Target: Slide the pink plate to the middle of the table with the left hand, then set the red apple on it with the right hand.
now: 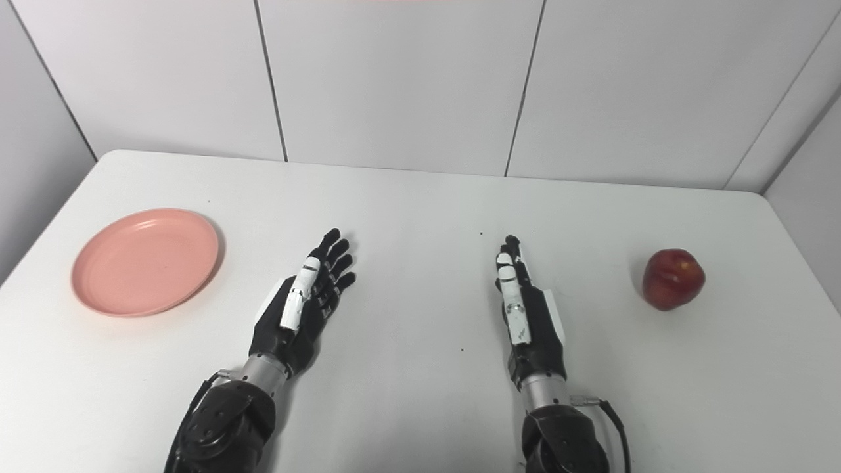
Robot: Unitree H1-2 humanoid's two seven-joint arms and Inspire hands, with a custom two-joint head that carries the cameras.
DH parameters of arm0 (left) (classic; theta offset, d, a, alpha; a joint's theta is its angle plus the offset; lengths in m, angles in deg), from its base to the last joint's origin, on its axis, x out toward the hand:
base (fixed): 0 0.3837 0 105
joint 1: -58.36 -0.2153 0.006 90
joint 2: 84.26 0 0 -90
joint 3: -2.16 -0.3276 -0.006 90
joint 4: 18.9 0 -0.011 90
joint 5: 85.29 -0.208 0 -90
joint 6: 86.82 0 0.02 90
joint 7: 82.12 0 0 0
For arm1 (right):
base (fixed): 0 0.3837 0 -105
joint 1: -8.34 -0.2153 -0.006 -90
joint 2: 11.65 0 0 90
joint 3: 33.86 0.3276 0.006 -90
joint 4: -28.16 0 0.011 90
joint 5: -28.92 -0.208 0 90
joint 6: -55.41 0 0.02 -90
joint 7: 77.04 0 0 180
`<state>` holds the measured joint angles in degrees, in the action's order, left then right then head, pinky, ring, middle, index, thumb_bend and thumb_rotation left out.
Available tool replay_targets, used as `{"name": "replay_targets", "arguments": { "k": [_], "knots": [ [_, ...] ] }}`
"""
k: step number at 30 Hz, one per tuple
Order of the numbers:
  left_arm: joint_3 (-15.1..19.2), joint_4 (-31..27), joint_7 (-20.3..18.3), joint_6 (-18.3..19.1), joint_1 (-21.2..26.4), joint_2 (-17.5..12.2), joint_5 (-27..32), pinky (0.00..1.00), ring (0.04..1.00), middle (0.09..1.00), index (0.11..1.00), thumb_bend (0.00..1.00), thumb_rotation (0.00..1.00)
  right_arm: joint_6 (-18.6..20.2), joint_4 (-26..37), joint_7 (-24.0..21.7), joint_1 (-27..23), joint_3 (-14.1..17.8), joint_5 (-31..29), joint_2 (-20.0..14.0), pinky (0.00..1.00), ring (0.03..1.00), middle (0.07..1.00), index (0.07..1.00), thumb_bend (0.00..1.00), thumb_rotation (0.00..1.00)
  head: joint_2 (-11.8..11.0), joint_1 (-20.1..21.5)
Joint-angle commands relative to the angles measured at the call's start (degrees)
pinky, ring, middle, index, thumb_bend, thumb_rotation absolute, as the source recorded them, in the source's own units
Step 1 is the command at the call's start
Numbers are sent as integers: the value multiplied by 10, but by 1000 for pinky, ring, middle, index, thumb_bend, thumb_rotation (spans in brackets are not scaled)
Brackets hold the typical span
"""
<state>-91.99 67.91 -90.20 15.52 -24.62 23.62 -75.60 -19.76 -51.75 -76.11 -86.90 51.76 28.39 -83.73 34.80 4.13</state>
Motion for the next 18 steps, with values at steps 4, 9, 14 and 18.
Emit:
{"name": "replay_targets", "arguments": {
  "k": [4, 9, 14, 18],
  "knots": [
    [-1, -3, -5, -17, 3, 1, 2, 1000, 1000, 1000, 1000, 383, 1000, -39, 6, 0, -14, 1, 2, 9, 1000, 1000, 1000, 1000, 213, 1000, 1, -3],
    [-1, -6, -3, -14, 2, 3, 1, 1000, 999, 1000, 999, 381, 1000, -35, 9, 0, -13, 2, 5, 7, 1000, 1000, 1000, 1000, 227, 1000, 2, -7],
    [-2, -2, -4, -19, 2, 4, 1, 1000, 1000, 1000, 1000, 380, 1000, -37, 8, -2, -12, 5, 1, 7, 1000, 1000, 1000, 1000, 238, 1000, -3, -14],
    [-6, -2, 1, -21, 1, 8, -6, 1000, 993, 1000, 996, 380, 1000, -46, 5, -8, -10, 7, -5, 2, 1000, 1000, 1000, 1000, 227, 1000, -11, -37]
  ]
}}
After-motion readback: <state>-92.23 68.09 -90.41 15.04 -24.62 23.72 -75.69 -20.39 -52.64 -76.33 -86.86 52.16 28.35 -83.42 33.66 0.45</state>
